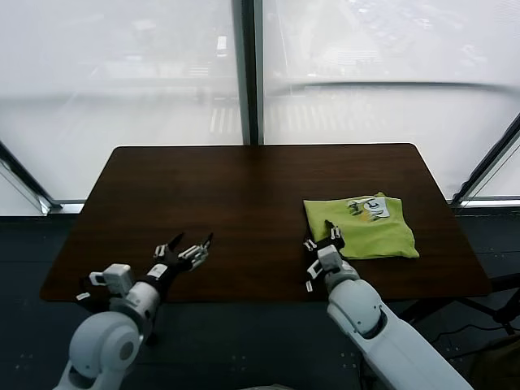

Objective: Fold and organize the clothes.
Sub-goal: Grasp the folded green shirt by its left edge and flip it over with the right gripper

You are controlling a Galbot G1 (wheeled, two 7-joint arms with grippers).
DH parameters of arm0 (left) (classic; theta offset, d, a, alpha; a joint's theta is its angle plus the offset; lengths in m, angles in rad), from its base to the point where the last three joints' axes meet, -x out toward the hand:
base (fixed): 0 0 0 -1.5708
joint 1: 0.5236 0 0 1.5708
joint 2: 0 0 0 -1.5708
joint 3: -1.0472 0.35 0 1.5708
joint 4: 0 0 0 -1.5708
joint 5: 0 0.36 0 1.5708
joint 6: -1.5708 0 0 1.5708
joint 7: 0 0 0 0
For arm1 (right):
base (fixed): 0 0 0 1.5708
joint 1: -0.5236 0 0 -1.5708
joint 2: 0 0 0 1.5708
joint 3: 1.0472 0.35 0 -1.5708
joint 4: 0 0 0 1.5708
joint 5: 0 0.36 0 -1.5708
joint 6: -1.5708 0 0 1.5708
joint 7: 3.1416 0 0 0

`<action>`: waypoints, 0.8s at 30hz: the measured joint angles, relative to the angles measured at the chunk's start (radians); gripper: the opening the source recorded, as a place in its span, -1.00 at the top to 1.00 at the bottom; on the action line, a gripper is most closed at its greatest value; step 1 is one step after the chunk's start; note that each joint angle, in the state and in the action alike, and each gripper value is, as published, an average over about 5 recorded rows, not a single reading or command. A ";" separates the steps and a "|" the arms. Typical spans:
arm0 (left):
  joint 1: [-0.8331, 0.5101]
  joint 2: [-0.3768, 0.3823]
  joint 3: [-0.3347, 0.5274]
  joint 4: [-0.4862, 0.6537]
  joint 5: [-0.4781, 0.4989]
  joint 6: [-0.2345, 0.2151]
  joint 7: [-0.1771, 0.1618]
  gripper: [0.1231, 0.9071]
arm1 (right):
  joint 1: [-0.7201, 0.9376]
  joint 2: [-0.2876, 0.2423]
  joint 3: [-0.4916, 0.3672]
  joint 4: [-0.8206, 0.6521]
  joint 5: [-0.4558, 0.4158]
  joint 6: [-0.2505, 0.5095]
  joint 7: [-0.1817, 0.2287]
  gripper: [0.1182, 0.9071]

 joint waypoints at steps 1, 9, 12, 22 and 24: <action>0.001 -0.001 0.000 0.000 0.001 -0.001 0.000 -1.00 | 0.000 0.000 0.001 0.000 0.001 -0.001 0.000 -0.48; 0.011 -0.009 -0.004 -0.002 0.017 -0.009 0.002 -1.00 | -0.009 -0.002 0.016 0.015 0.029 0.040 -0.032 0.75; 0.012 -0.011 -0.012 -0.002 0.017 -0.010 0.001 -1.00 | -0.012 0.002 0.016 0.031 0.091 0.092 -0.072 0.86; 0.036 0.027 -0.091 -0.023 -0.009 -0.003 -0.013 -1.00 | 0.052 0.090 -0.036 0.087 0.420 0.269 -0.206 0.85; 0.046 0.031 -0.110 -0.032 -0.010 -0.002 -0.013 -1.00 | 0.074 0.118 -0.034 0.094 0.491 0.281 -0.217 0.85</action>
